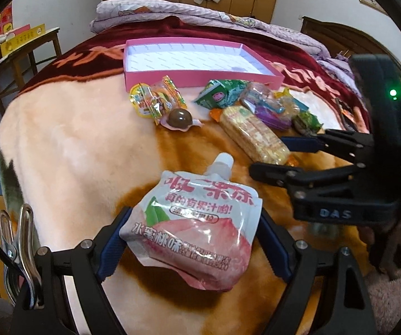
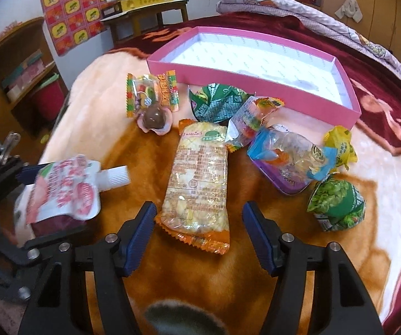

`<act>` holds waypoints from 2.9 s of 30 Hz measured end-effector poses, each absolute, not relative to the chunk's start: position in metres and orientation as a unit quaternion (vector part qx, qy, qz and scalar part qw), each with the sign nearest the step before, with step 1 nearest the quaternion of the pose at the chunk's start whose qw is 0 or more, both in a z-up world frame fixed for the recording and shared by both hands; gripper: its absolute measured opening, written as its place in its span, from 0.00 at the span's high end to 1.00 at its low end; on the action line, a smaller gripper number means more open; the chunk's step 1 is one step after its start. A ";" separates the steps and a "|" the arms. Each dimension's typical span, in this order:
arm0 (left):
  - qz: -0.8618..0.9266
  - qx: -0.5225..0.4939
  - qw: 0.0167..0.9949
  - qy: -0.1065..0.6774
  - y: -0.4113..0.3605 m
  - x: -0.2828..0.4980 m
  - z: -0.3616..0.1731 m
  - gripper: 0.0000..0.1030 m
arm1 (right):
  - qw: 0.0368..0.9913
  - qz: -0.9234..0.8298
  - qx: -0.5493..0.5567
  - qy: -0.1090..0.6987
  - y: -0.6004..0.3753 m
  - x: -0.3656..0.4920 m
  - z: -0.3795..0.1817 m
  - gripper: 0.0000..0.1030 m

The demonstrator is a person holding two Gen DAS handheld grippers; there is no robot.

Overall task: Organize snacks
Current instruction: 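Grasp the white-pink juice pouch with the left gripper while the right gripper grasps the cracker bar, then carry both snacks into the pink tray and open both grippers to release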

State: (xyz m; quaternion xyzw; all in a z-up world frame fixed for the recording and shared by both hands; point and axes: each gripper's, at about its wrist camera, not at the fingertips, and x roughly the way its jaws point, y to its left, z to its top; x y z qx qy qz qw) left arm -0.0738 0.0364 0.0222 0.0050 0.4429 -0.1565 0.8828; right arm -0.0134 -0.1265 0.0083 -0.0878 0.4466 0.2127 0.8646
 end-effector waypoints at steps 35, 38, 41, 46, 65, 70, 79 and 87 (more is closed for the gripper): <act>-0.109 0.001 0.929 0.353 0.041 -0.010 0.103 0.16 | 0.886 0.245 -0.041 0.390 -0.166 -0.007 0.077 0.60; -0.103 0.000 0.930 0.352 0.039 0.005 0.105 0.16 | 0.888 0.238 -0.039 0.391 -0.172 0.005 0.082 0.60; -0.098 0.003 0.930 0.353 0.037 0.025 0.107 0.16 | 0.889 0.231 -0.036 0.393 -0.177 0.019 0.087 0.60; -0.095 -0.005 0.929 0.358 0.036 0.057 0.108 0.16 | 0.892 0.220 -0.033 0.394 -0.184 0.047 0.090 0.60; -0.085 -0.005 0.917 0.389 0.020 0.169 0.084 0.15 | 0.886 0.186 -0.013 0.425 -0.210 0.150 0.066 0.60; -0.078 -0.001 0.911 0.404 0.014 0.194 0.070 0.15 | 0.883 0.182 -0.021 0.432 -0.210 0.170 0.060 0.60; -0.070 -0.001 0.900 0.430 0.013 0.214 0.055 0.15 | 0.881 0.170 -0.024 0.442 -0.212 0.193 0.051 0.60; -0.086 0.009 0.900 0.427 0.009 0.210 0.049 0.10 | 0.888 0.164 -0.015 0.428 -0.216 0.196 0.050 0.37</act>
